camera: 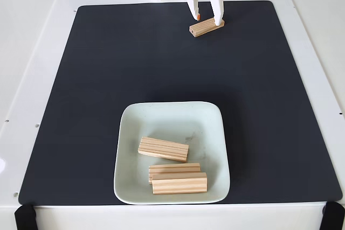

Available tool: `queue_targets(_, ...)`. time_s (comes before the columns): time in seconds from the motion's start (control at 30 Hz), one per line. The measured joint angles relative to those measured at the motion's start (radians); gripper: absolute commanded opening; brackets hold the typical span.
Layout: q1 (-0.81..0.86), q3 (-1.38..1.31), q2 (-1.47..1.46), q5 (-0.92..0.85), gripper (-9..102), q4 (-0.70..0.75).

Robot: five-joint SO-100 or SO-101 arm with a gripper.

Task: Pick up the wooden block and place them on the plate.

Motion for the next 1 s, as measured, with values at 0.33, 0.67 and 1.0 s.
queue_targets(0.33,0.0,0.0,0.0,0.0,23,0.0)
queue_targets(0.67,0.002,0.012,-0.006,0.0,23,0.0)
queue_targets(1.0,0.002,0.023,-0.006,0.0,23,-0.003)
